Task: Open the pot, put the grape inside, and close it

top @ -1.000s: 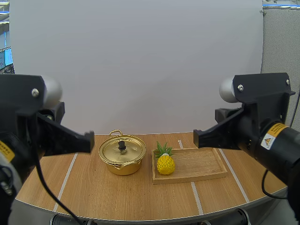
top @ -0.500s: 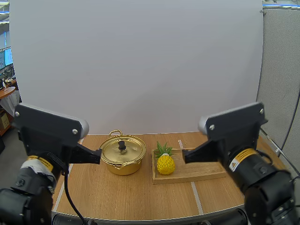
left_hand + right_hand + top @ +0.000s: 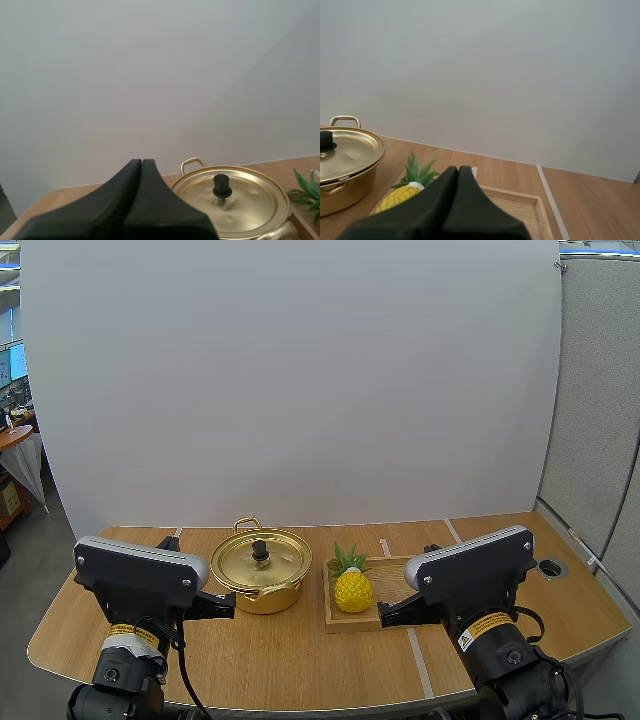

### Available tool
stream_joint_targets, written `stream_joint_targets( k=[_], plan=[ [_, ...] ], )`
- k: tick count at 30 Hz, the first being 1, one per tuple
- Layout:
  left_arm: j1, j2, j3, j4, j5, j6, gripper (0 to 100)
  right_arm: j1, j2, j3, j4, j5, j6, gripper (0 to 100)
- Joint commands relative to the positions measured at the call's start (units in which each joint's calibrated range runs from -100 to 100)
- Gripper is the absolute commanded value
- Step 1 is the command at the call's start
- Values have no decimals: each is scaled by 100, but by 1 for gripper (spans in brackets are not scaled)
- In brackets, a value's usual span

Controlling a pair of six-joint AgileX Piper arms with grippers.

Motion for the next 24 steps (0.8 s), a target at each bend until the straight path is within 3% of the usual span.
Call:
stream_joint_targets(
  k=[1, 12, 24],
  plan=[
    [-32, -24, 30, 41, 372, -460, 0, -20, -33, 19, 180, 197, 16, 0],
    [-32, -24, 30, 41, 2339, -752, 0, -84, -33, 19, 521, 2295, 16, 0],
    [-32, -24, 30, 41, 2379, -870, 0, -84, -33, 19, 521, 2311, 7, 0]
  ],
)
